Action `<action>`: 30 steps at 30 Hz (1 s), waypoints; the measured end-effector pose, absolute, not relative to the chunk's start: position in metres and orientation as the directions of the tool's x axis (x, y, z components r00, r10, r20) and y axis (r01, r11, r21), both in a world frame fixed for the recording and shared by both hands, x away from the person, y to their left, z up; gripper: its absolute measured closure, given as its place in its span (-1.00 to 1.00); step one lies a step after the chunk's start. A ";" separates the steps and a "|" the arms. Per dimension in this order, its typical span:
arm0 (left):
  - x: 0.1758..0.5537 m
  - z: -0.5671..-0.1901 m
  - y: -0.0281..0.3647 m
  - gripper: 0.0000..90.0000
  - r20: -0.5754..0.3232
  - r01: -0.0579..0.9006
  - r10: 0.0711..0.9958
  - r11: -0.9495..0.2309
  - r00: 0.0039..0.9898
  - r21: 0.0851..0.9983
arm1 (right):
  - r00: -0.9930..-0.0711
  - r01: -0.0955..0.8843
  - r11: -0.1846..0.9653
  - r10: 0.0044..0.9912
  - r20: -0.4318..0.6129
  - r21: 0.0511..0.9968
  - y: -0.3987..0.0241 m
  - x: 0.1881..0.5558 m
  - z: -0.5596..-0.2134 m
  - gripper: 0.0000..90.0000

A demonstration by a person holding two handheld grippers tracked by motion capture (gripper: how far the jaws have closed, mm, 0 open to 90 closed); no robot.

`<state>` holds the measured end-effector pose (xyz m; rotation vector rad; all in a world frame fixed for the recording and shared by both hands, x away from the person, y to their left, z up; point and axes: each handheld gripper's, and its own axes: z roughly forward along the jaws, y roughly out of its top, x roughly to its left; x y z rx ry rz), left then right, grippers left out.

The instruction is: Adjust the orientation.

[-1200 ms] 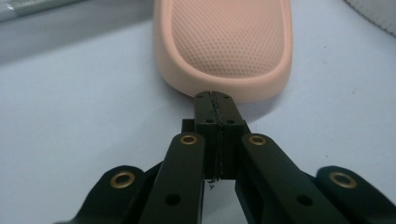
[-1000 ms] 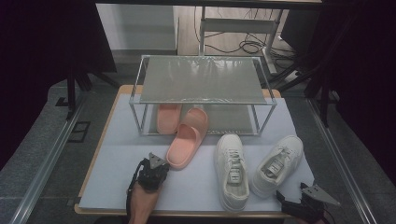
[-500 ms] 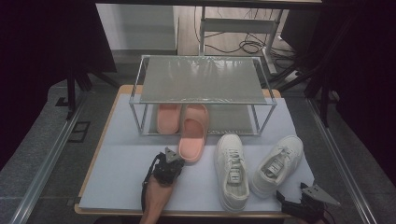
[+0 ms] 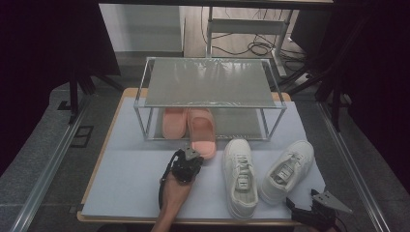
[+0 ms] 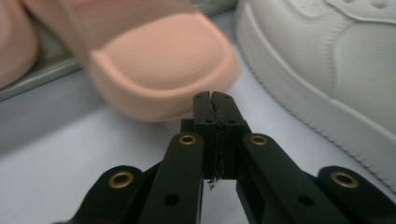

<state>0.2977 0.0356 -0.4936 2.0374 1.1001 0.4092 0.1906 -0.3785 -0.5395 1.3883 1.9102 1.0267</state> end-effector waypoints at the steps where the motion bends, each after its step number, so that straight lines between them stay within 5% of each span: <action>1: 0.298 -0.494 0.033 0.98 -0.074 0.565 0.810 -0.336 0.581 0.754 | -0.308 0.523 0.171 0.951 -0.002 0.835 -0.378 0.191 -0.540 -1.00; 30: 0.357 -0.506 0.037 0.98 -0.035 0.604 0.881 -0.293 0.471 0.741 | -0.308 0.523 0.171 0.951 -0.001 0.835 -0.379 0.191 -0.539 -1.00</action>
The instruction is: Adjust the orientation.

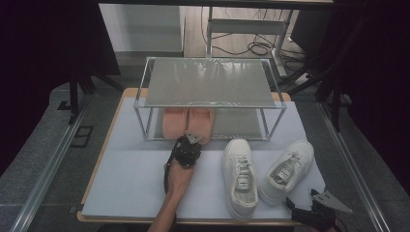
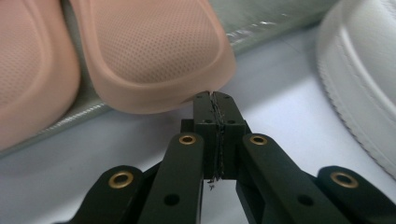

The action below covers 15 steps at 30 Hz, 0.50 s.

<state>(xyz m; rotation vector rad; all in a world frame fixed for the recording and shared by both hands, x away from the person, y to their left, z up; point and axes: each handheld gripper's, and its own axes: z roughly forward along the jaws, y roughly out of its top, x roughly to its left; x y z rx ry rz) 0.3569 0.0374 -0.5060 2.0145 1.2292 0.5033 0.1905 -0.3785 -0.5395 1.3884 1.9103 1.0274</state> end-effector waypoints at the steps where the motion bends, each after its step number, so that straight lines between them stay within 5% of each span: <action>1: 0.358 -0.506 0.038 0.98 -0.035 0.607 0.882 -0.293 0.469 0.739 | -0.309 0.523 0.172 0.951 -0.002 0.835 -0.379 0.190 -0.539 -1.00; 15: 0.382 -0.507 0.040 0.98 -0.037 0.633 0.890 -0.292 0.454 0.717 | -0.310 0.522 0.172 0.951 -0.002 0.835 -0.379 0.190 -0.540 -1.00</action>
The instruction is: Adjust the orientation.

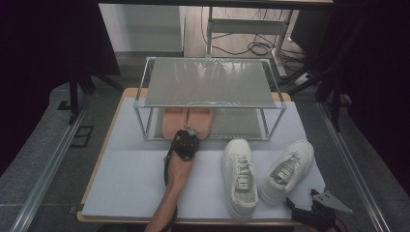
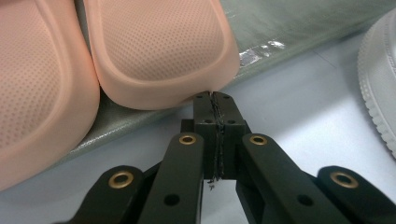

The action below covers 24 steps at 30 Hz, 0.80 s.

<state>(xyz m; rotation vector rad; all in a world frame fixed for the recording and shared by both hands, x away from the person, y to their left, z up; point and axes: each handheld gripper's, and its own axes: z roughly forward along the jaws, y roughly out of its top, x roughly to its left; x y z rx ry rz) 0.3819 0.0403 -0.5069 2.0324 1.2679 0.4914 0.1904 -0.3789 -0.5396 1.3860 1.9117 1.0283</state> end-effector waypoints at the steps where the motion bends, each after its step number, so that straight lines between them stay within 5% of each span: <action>1: 0.383 -0.507 0.040 0.98 -0.036 0.633 0.890 -0.293 0.454 0.716 | -0.310 0.522 0.172 0.951 -0.002 0.835 -0.379 0.190 -0.540 -1.00; 15: 0.377 -0.502 0.046 0.90 -0.050 0.623 0.884 -0.287 0.465 0.727 | -0.310 0.522 0.172 0.951 -0.002 0.835 -0.379 0.190 -0.540 -1.00; 24: 0.355 -0.484 0.063 0.60 -0.042 0.592 0.871 -0.297 0.490 0.750 | -0.308 0.523 0.171 0.951 -0.002 0.835 -0.379 0.190 -0.540 -1.00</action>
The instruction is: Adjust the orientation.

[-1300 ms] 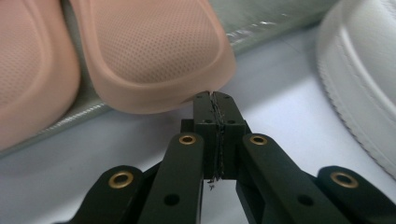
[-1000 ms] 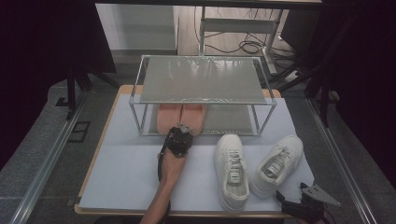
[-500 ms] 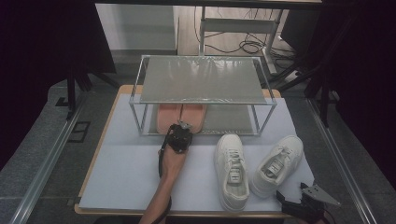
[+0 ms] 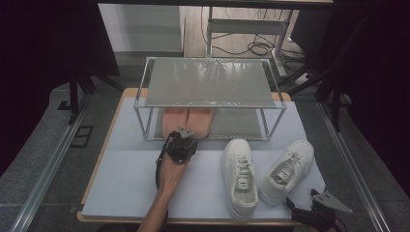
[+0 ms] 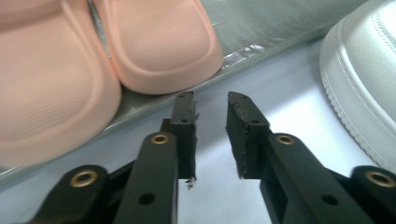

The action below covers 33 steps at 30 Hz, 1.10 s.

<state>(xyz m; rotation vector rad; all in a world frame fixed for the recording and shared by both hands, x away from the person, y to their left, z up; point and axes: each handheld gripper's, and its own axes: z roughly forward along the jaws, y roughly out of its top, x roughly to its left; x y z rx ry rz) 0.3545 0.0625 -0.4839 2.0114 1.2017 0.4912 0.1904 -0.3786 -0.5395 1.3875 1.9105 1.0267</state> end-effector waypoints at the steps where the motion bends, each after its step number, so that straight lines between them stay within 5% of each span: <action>1: 0.352 -0.483 0.065 0.57 -0.041 0.588 0.870 -0.297 0.491 0.752 | -0.308 0.523 0.172 0.951 -0.003 0.835 -0.379 0.190 -0.540 -1.00; 33: 0.271 -0.497 0.127 -0.44 -0.051 0.577 0.871 -0.279 0.489 0.768 | -0.306 0.522 0.169 0.952 -0.001 0.836 -0.378 0.191 -0.540 -1.00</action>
